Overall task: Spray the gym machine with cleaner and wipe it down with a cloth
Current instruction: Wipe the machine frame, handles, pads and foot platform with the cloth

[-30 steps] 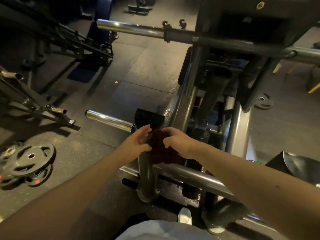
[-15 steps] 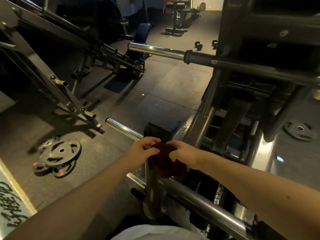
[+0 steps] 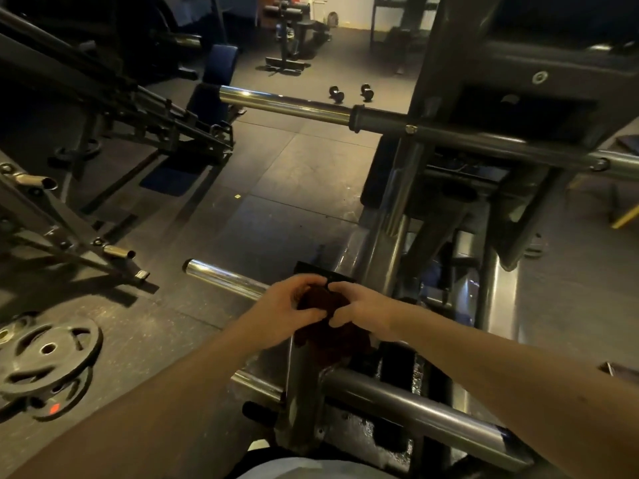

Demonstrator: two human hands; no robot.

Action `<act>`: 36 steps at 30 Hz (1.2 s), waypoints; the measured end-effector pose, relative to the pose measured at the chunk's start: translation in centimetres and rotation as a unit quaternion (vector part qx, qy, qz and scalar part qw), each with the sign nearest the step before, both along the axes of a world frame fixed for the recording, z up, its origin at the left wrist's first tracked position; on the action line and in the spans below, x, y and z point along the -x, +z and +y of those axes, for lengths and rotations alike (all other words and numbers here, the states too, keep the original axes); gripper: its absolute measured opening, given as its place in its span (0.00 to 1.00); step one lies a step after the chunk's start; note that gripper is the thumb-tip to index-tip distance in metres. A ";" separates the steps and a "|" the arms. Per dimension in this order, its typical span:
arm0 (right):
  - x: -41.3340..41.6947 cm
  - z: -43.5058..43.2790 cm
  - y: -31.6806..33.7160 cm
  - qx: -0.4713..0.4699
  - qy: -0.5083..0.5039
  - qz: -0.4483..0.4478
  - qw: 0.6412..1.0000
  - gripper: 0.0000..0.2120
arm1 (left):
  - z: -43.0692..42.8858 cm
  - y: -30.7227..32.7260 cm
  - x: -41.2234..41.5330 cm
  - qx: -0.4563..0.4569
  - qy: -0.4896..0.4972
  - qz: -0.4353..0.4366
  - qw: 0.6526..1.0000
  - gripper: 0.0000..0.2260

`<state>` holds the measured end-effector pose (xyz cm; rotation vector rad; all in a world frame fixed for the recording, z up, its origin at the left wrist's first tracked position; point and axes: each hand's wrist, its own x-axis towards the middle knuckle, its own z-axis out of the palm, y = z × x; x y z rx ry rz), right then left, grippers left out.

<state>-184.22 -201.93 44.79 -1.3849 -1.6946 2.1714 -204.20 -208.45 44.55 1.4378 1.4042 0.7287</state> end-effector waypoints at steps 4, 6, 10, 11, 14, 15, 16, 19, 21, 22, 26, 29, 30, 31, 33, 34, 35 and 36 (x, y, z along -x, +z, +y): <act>2.3 -1.1 0.0 -0.010 -0.052 -0.018 0.998 0.18 | 1.7 -1.4 5.0 0.006 -0.036 0.025 0.999 0.05; 3.2 -2.0 0.1 0.000 -0.090 -0.015 0.996 0.12 | 2.7 -2.0 6.6 0.001 -0.059 0.043 0.997 0.03; 4.4 -3.8 0.3 0.040 -0.198 0.013 0.979 0.10 | 4.4 -2.4 8.2 -0.010 -0.110 0.041 0.993 0.04; 4.7 -4.2 0.6 0.063 -0.235 0.032 0.969 0.11 | 4.9 -2.4 8.6 -0.005 -0.119 0.033 0.992 0.04; 5.1 -5.0 1.9 0.093 -0.338 0.053 0.935 0.12 | 6.5 -3.3 9.1 -0.006 -0.143 0.002 0.990 0.09; 5.0 -5.0 2.3 0.088 -0.371 0.053 0.923 0.12 | 7.1 -3.8 9.2 -0.019 -0.129 0.019 0.991 0.11; 5.0 -4.9 2.6 0.077 -0.401 0.054 0.911 0.12 | 7.7 -4.4 9.2 -0.037 -0.105 0.045 0.993 0.14; 5.0 -4.1 3.1 -0.045 -0.455 -0.028 0.889 0.09 | 9.3 -5.4 9.1 -0.028 -0.044 0.093 0.994 0.23; 5.7 -3.2 2.6 -0.173 -0.420 -0.144 0.879 0.10 | 10.1 -5.8 8.8 0.000 -0.045 0.100 0.994 0.25; 6.2 -2.8 1.8 -0.223 -0.387 -0.189 0.874 0.13 | 10.4 -6.0 8.6 0.011 -0.053 0.100 0.994 0.25; 9.3 -1.7 -4.6 -0.281 -0.154 -0.363 0.875 0.21 | 11.1 -7.0 7.9 0.022 -0.090 0.104 0.990 0.21; 10.1 -2.1 -7.3 -0.323 -0.057 -0.413 0.850 0.23 | 10.8 -7.5 7.5 -0.001 -0.066 0.120 0.991 0.20; 9.6 -2.1 -7.5 -0.346 -0.058 -0.417 0.838 0.23 | 10.7 -7.6 7.5 -0.001 -0.056 0.113 0.992 0.21; 9.0 -2.1 -7.8 -0.367 -0.060 -0.416 0.830 0.23 | 10.6 -7.7 7.5 0.002 -0.050 0.106 0.993 0.22; 7.7 -1.8 -8.1 -0.392 -0.067 -0.405 0.823 0.24 | 10.6 -7.9 7.4 0.014 -0.050 0.100 0.994 0.22; 7.5 -1.6 -8.4 -0.403 -0.071 -0.400 0.820 0.24 | 10.7 -8.1 7.4 0.019 -0.049 0.095 0.994 0.22; 7.6 -1.3 -8.6 -0.413 -0.075 -0.395 0.817 0.23 | 10.6 -8.3 7.5 0.022 -0.045 0.090 0.995 0.21; 8.0 -0.9 -8.8 -0.422 -0.077 -0.390 0.815 0.23 | 10.7 -8.5 7.5 0.025 -0.041 0.086 0.995 0.21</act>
